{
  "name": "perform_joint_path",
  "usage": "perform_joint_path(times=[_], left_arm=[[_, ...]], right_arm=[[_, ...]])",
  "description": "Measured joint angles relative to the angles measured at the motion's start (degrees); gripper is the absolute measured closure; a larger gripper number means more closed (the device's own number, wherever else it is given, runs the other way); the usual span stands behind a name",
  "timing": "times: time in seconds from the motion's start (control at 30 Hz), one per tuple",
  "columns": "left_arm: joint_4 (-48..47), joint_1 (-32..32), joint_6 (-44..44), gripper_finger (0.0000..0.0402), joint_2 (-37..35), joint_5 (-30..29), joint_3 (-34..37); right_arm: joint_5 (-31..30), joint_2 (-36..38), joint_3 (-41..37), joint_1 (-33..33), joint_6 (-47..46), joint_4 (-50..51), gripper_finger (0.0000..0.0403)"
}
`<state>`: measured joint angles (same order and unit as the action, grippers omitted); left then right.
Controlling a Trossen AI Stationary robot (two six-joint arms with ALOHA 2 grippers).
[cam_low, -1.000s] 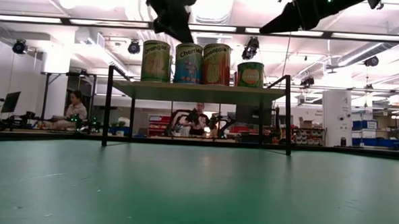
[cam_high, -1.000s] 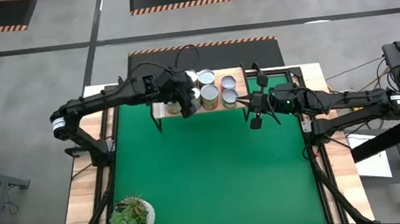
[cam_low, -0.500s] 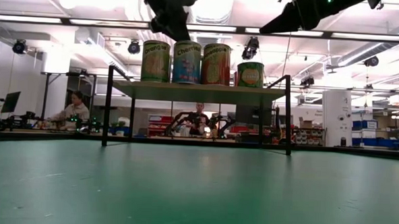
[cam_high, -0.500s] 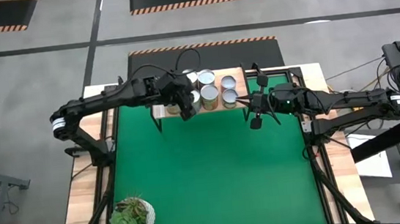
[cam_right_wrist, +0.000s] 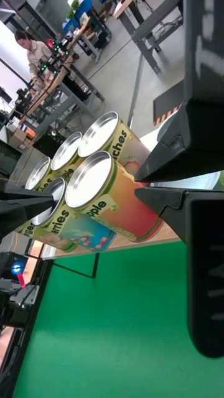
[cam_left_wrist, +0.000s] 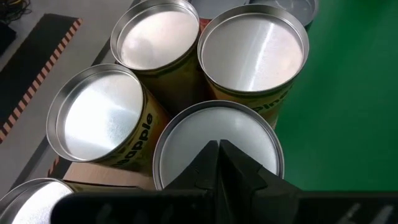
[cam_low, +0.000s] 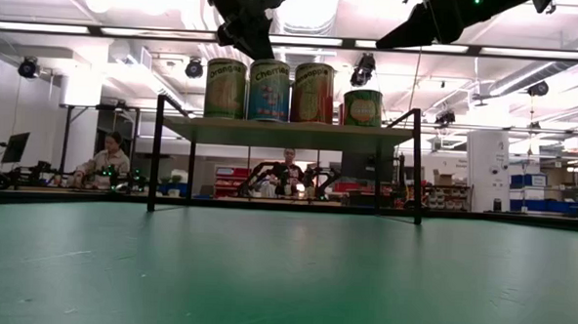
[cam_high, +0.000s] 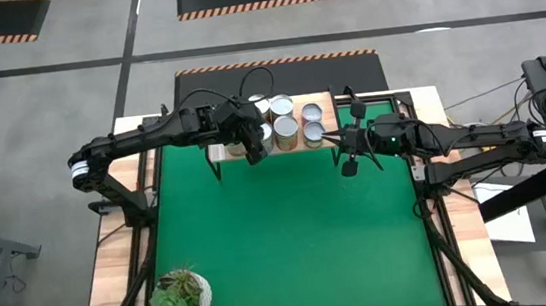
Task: Pick and place cans onto a shelf
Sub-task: Adjust the canned goods on the shelf
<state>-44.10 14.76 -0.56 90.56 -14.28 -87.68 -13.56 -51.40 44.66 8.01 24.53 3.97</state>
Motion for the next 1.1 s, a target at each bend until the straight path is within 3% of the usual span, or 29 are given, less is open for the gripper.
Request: perform_joint_path(times=[0.37,0.5,1.1], left_arm=[[0.0,0.0,0.0,0.0402,0.0,-0.5,0.0],[-0.3,0.0,0.1,0.0402,0.0,-4.7,0.1],[0.8,-0.5,0.7,0.0402,0.0,-1.7,0.1]], right_arm=[[0.0,0.0,0.0,0.0,0.0,0.0,0.039],[0.0,0.0,0.0,0.0,0.0,0.0,0.039],[0.0,0.0,0.0,0.0,0.1,0.0,0.039]])
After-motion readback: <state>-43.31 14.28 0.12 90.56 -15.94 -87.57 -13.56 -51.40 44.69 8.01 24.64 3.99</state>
